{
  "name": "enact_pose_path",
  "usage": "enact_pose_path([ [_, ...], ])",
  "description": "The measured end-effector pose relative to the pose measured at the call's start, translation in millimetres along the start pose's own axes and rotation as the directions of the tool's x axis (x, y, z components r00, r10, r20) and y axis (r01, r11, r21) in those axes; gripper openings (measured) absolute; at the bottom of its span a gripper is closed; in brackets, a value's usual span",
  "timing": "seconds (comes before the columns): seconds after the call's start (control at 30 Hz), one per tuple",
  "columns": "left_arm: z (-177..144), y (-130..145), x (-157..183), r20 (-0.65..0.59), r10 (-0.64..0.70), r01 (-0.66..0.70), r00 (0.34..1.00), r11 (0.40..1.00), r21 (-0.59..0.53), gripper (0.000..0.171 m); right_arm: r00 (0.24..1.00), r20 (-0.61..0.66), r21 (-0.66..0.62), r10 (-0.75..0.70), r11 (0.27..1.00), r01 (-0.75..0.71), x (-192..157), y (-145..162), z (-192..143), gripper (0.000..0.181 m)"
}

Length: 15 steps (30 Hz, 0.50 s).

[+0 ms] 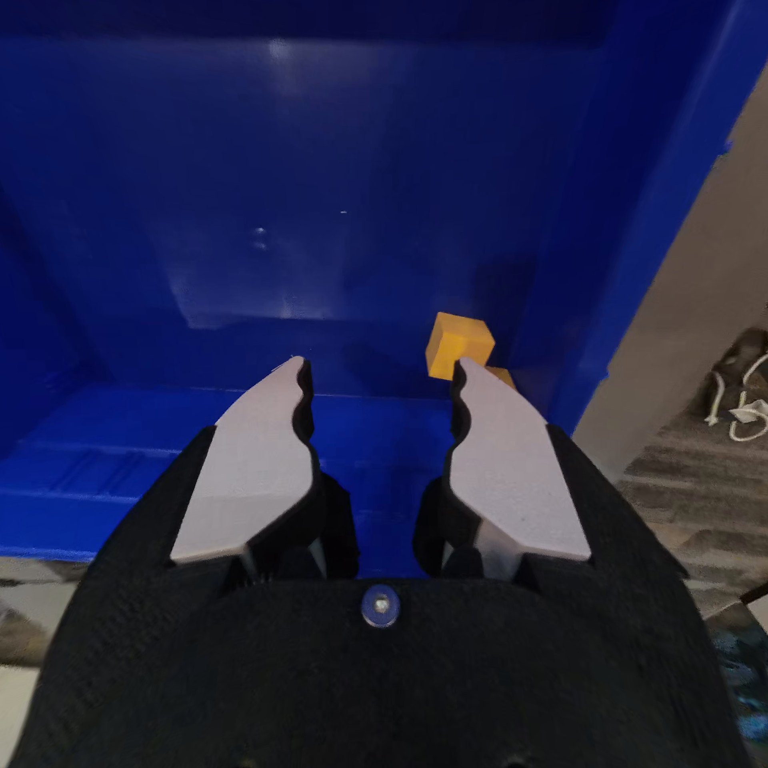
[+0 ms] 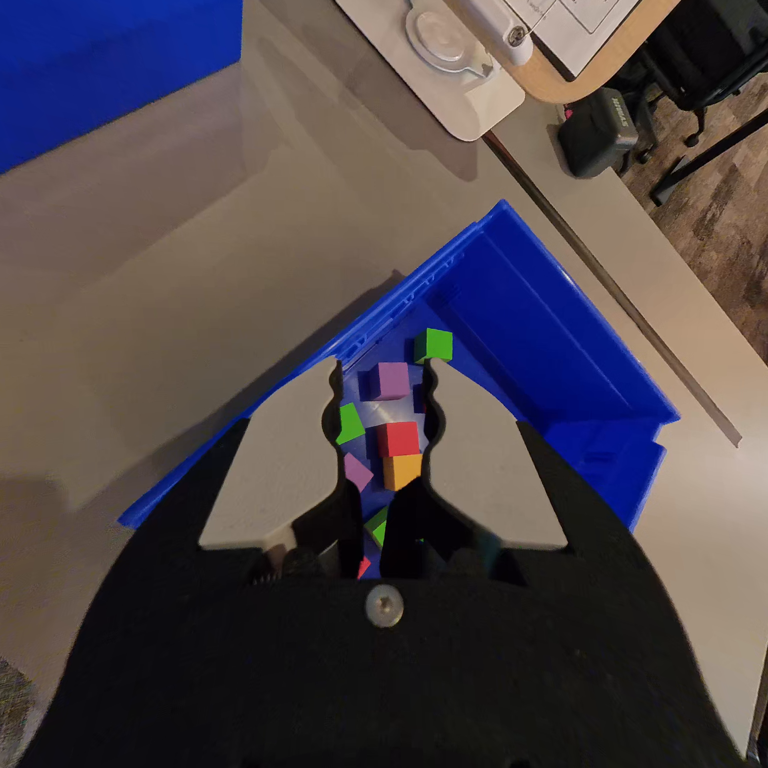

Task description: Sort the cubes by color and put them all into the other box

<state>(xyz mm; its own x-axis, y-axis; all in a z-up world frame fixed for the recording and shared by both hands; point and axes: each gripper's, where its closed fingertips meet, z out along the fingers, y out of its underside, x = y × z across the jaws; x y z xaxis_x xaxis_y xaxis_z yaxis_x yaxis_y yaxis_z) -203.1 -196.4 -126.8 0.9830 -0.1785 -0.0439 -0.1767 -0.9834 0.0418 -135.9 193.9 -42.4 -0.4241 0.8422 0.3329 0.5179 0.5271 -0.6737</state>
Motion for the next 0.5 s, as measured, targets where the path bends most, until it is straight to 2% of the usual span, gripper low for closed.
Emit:
enact_pose_path([
  [0.1, -1.4, -0.3, 20.1, -0.084, 0.051, -0.048, 0.995, 0.998, 0.039, 0.066, 1.0, 0.0, 0.02, -0.005, 1.0, 0.005, -3.8, -0.9, -5.6, 0.036],
  [0.17, 6.7, 4.5, 25.9, -0.07, 0.107, -0.106, 0.992, 0.994, 0.014, 0.066, 1.0, -0.004, 0.03, -0.005, 1.0, 0.005, -5.7, -0.7, -7.7, 0.035],
  [0.27, 19.7, 9.0, 25.4, -0.042, 0.121, -0.123, 0.992, 0.991, -0.044, 0.064, 1.0, 0.003, 0.046, 0.004, 0.999, -0.005, -9.5, -1.1, -9.9, 0.035],
  [0.4, 20.2, 3.5, 22.1, 0.018, 0.129, -0.128, 0.991, 0.991, -0.05, 0.055, 1.0, 0.0, 0.056, 0.006, 0.998, -0.006, -13.3, -0.9, -14.5, 0.035],
  [0.5, 25.1, 6.2, 22.1, 0.054, 0.163, -0.157, 0.985, 0.982, -0.108, 0.053, 1.0, -0.008, 0.067, 0.01, 0.998, -0.009, -12.8, -1.4, -20.1, 0.034],
])
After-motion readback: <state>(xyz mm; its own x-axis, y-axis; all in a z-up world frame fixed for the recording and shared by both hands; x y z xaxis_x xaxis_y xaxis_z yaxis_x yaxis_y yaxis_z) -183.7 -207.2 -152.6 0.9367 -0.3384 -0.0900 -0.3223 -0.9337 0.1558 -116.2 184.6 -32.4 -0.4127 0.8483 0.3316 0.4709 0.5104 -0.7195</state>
